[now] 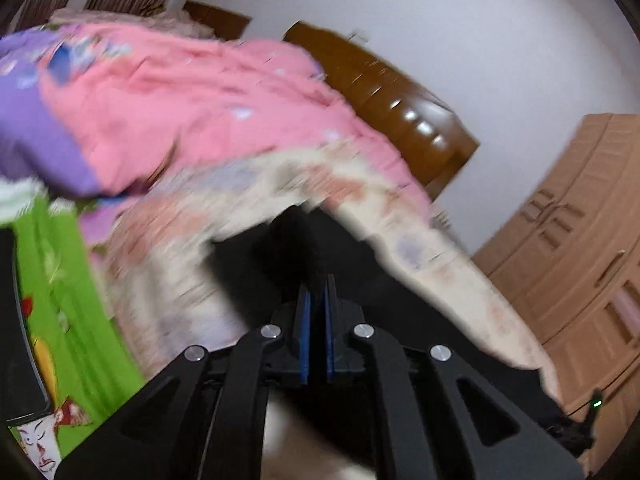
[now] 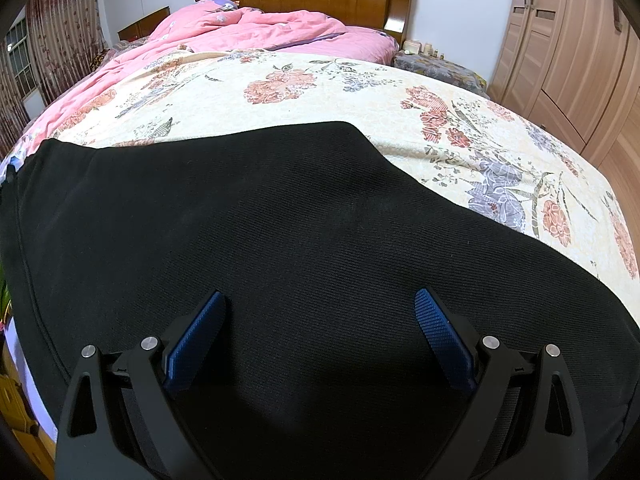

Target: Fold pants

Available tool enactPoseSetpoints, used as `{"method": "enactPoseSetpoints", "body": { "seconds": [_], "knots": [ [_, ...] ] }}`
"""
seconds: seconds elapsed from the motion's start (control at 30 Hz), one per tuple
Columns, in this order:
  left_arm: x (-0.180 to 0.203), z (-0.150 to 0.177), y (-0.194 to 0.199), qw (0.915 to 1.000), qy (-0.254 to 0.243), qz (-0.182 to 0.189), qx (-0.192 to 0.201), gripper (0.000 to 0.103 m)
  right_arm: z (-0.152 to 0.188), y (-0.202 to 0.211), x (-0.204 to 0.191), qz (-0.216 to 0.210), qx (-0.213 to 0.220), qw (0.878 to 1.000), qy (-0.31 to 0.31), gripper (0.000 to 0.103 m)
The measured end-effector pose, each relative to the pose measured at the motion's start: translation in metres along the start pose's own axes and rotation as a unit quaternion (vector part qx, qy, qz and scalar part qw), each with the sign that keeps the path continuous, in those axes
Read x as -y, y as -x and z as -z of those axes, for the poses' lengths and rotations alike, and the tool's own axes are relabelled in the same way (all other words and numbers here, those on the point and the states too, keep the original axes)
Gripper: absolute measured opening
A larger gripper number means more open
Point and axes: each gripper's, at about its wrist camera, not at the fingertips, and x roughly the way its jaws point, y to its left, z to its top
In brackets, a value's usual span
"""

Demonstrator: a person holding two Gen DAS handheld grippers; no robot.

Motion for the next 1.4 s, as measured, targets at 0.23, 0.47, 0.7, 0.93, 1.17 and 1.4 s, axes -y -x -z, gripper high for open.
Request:
{"method": "enactPoseSetpoints", "body": {
  "seconds": [0.23, 0.47, 0.7, 0.93, 1.17, 1.4],
  "knots": [
    [0.013, 0.009, 0.047, 0.9991, -0.025, -0.002, 0.033, 0.058, 0.001, 0.001, -0.001, 0.003, 0.002, 1.000, 0.002, 0.092],
    [0.067, 0.037, 0.027, 0.9925, -0.103, -0.061, 0.024, 0.096, 0.000, 0.000, -0.001, 0.003, 0.001, 1.000, -0.003, 0.093],
    [0.070, 0.031, -0.011, 0.9965, -0.021, -0.080, 0.011, 0.101, 0.001, 0.000, -0.001, -0.006, 0.001, 1.000, -0.004, 0.095],
    [0.062, 0.015, 0.038, 0.9964, -0.022, -0.069, 0.044, 0.101, 0.001, 0.002, 0.004, -0.041, 0.004, 0.999, -0.012, 0.099],
    [-0.001, -0.008, 0.062, 0.9964, 0.074, 0.026, 0.034, 0.101, 0.002, 0.005, 0.012, -0.073, 0.011, 0.997, -0.031, 0.099],
    [-0.015, -0.011, 0.019, 0.9902, 0.123, 0.066, -0.003, 0.093, 0.002, 0.006, 0.012, -0.072, 0.011, 0.997, -0.031, 0.099]
  ]
}}
